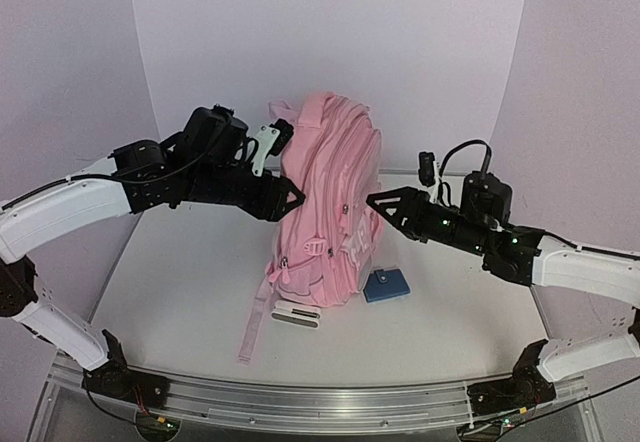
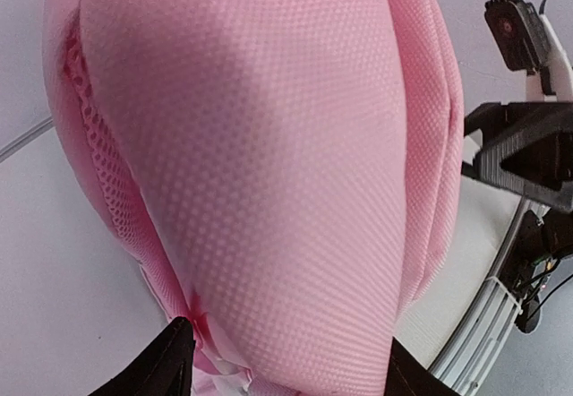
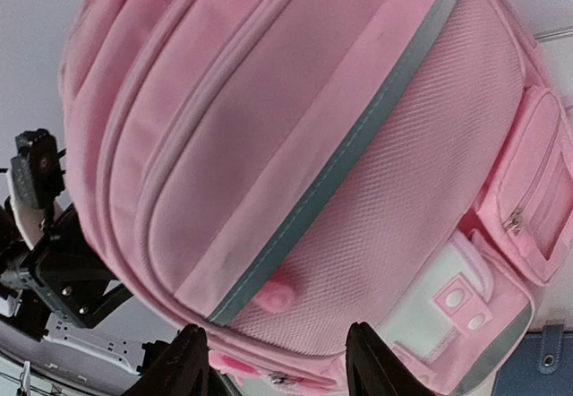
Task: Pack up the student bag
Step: Unzip the student bag at the center of the board.
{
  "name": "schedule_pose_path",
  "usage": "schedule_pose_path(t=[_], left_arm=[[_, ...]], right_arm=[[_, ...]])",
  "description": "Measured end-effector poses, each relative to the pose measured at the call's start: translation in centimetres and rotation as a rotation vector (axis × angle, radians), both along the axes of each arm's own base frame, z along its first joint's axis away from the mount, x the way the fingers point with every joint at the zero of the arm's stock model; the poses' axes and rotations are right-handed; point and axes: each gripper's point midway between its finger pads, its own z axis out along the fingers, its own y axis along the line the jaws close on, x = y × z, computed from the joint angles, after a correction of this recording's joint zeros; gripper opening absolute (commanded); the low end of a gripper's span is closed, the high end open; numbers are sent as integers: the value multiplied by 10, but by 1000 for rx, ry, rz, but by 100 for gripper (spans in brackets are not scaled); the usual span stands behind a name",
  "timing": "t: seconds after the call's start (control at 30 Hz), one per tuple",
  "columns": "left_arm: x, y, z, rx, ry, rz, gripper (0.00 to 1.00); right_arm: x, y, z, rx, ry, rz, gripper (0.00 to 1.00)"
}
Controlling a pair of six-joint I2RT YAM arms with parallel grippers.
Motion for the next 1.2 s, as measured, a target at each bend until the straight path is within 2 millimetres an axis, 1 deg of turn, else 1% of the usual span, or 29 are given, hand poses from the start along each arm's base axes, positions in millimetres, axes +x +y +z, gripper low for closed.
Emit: schedule_pose_path(t=[0.07, 0.1, 0.17, 0.23, 0.3, 0.4, 0.53, 0.7, 0.77, 0.87, 0.97, 1.2], left_arm=[[0, -1, -1, -4, 1, -6, 43], [-1, -3, -1, -8, 0, -13, 37], [-2, -4, -1, -8, -5, -28, 25], [-3, -6, 0, -14, -4, -35, 16], [-4, -7, 0, -18, -7, -44, 8], [-4, -8, -1, -18, -12, -52, 1], [-6, -8, 0, -18, -17, -63, 0], [-7, -8, 0, -18, -19, -75, 0], [-8, -8, 0, -19, -18, -80, 0], [-8, -8, 0, -19, -18, -84, 0], [-8, -9, 0, -18, -20, -89, 0], [-8, -9, 0, -11, -29, -97, 0]], right_arm=[[-16, 11, 0, 14, 10, 40, 49], [-23, 17, -2, 17, 20, 59, 49], [-33, 28, -6, 19, 38, 81, 49], [-39, 36, -14, 19, 60, 94, 48], [-38, 41, -21, 19, 78, 87, 47], [-30, 44, -30, 23, 98, 57, 45], [-21, 45, -38, 32, 115, 12, 43], [-16, 47, -38, 57, 124, -12, 40], [-15, 48, -39, 65, 129, -16, 39], [-14, 50, -39, 83, 138, -20, 33], [-14, 51, -40, 96, 151, -21, 31], [-17, 53, -40, 143, 183, -25, 29]])
